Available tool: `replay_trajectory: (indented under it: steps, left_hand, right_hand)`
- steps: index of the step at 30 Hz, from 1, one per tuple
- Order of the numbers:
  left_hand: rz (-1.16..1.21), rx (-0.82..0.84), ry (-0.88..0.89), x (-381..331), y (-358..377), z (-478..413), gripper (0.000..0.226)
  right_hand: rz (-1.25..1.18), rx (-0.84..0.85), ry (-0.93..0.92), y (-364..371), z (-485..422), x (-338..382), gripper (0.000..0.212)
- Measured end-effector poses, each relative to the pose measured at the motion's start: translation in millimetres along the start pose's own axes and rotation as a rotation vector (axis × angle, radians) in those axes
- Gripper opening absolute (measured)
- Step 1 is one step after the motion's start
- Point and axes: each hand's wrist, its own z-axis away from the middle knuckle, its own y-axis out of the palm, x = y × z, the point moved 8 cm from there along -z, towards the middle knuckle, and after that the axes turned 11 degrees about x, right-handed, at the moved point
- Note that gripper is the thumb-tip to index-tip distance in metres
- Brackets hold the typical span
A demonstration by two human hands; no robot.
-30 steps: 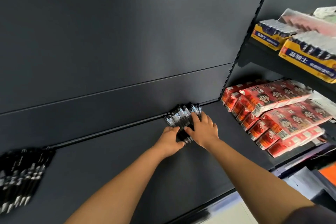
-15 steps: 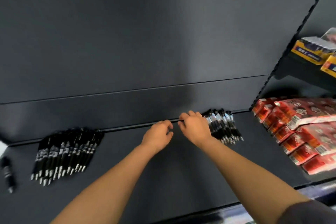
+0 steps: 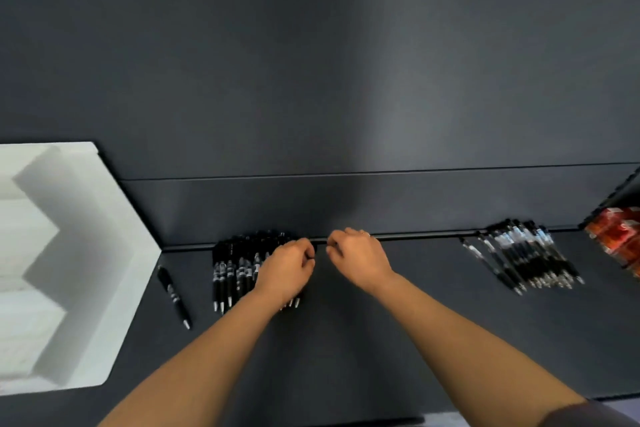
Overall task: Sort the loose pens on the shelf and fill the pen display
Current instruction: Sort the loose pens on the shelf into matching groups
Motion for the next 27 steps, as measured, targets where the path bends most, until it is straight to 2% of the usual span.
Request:
replay_trajectory:
  steps: [5, 9, 20, 22, 27]
  left_hand:
    - [0.029, -0.022, -0.100, 71.2, -22.5, 20.4, 0.005]
    - [0.044, 0.002, -0.165, 101.1, -25.8, 27.9, 0.005]
    - [0.080, 0.050, -0.232, 115.9, -24.7, 23.6, 0.012]
    - [0.045, 0.086, -0.254, 115.9, -23.0, 19.9, 0.015]
    - [-0.059, 0.098, -0.325, 109.6, -25.0, 11.8, 0.035]
  right_hand:
    - [-0.082, 0.105, 0.013, 31.3, -18.4, 56.3, 0.022]
    - [-0.157, 0.173, 0.113, 48.2, -29.8, 70.8, 0.020]
    - [-0.275, 0.227, 0.375, 72.1, -57.2, 73.7, 0.021]
    - [-0.304, 0.247, 0.397, 74.9, -61.0, 73.0, 0.023]
    - [-0.431, 0.253, 0.366, 75.2, -65.0, 66.0, 0.009]
